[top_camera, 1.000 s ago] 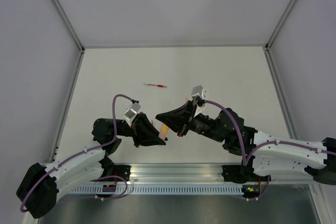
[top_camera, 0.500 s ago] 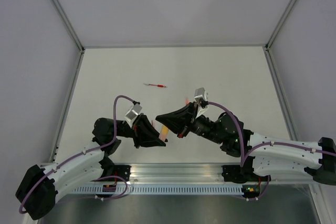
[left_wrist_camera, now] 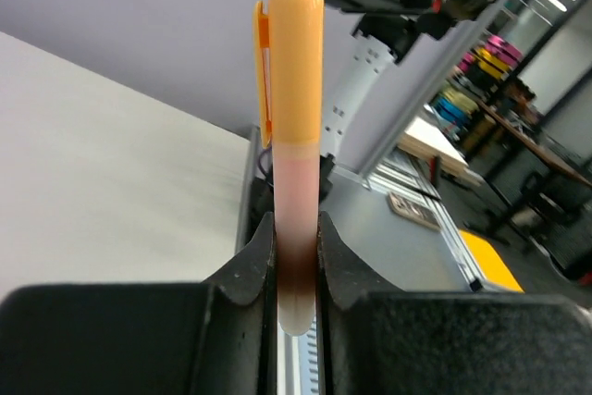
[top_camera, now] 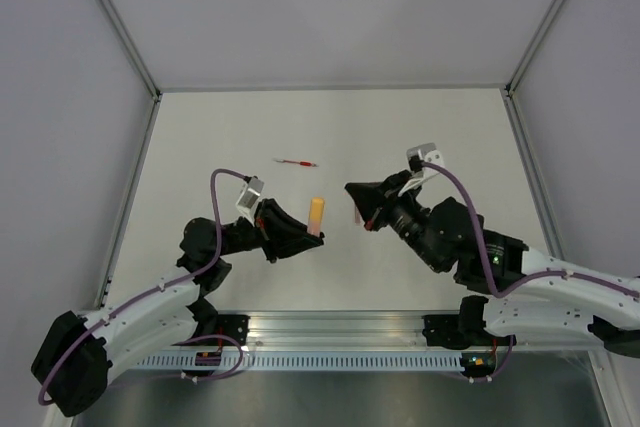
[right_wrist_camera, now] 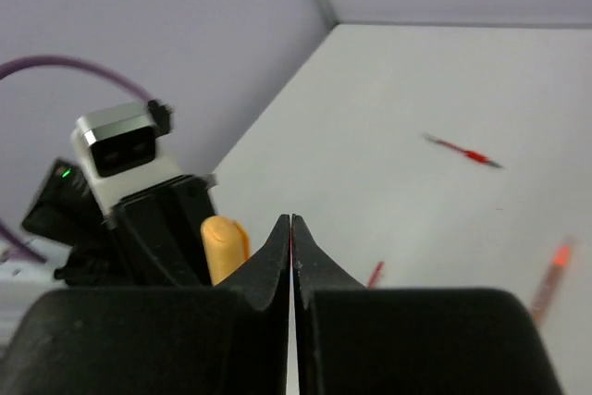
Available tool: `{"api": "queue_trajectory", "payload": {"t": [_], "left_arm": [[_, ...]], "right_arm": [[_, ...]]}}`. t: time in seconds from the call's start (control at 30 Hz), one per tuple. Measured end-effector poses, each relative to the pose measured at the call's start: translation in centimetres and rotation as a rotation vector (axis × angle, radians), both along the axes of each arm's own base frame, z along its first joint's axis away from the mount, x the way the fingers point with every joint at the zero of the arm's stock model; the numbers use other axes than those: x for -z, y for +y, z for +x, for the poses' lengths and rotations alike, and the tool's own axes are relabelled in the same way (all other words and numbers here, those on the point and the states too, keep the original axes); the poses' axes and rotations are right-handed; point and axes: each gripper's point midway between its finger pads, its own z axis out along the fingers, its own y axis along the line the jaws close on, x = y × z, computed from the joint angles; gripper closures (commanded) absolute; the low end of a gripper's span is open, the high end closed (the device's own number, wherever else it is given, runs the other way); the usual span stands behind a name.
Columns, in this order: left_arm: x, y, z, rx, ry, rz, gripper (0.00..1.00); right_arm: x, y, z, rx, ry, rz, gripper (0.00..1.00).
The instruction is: Insert the pens into the pen caps
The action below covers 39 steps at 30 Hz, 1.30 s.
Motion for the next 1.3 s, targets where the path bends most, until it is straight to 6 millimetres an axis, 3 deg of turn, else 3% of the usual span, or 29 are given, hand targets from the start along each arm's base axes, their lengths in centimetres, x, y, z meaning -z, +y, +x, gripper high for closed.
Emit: {"api": "queue_trajectory", "payload": {"t": [0.1, 0.2, 0.3, 0.37, 0.43, 0.6, 0.67, 0.73, 0.83, 1.13, 1.23, 1.3], "left_arm": [[-0.2, 0.1, 1.8, -0.103, 0.023, -0.009, 0.98], [1.2, 0.0, 4.1, -0.218, 0.091, 0.034, 0.98], [3.1, -0.3, 6.9, -0.321, 0.182, 0.112, 0.98], [4.6, -0.7, 8.7, -0.377, 0.241, 0.170, 0.98], [6.1, -1.0, 10.3, -0.429, 0.294, 0.224, 0.98], [12.0, -1.9, 14.2, -0.545, 0.436, 0.394, 0.98], [14.5, -1.9, 15.4, -0.589, 0.488, 0.469, 0.97], [16.7, -1.8, 16.5, -0.636, 0.527, 0.532, 0.94], [19.3, -1.5, 17.6, -0.694, 0.564, 0.598, 0.89], [25.1, -2.0, 19.4, -0.733, 0.650, 0.747, 0.80], [25.5, -2.2, 19.7, -0.739, 0.663, 0.749, 0.78], [25.6, -2.5, 19.9, -0.738, 0.671, 0.747, 0.70]], "right_arm": [[-2.7, -3.8, 2.1, 0.179, -0.016, -0.028, 1.00], [-5.8, -6.9, 3.2, 0.304, -0.037, -0.041, 1.00], [-6.4, -8.5, 3.9, 0.371, -0.041, -0.083, 1.00], [-4.2, -8.7, 4.4, 0.387, -0.029, -0.159, 1.00], [-0.8, -8.5, 5.2, 0.390, -0.005, -0.256, 1.00], [11.2, -8.4, 8.5, 0.340, 0.159, -0.502, 1.00], [14.8, -8.8, 9.3, 0.316, 0.241, -0.540, 1.00], [17.0, -9.3, 9.8, 0.299, 0.300, -0.549, 1.00], [18.0, -9.0, 9.6, 0.258, 0.337, -0.529, 0.98], [15.9, -8.2, 9.0, 0.205, 0.295, -0.447, 0.96], [15.2, -8.3, 8.8, 0.205, 0.279, -0.428, 0.96], [15.0, -8.4, 8.8, 0.206, 0.275, -0.423, 0.96]]}}
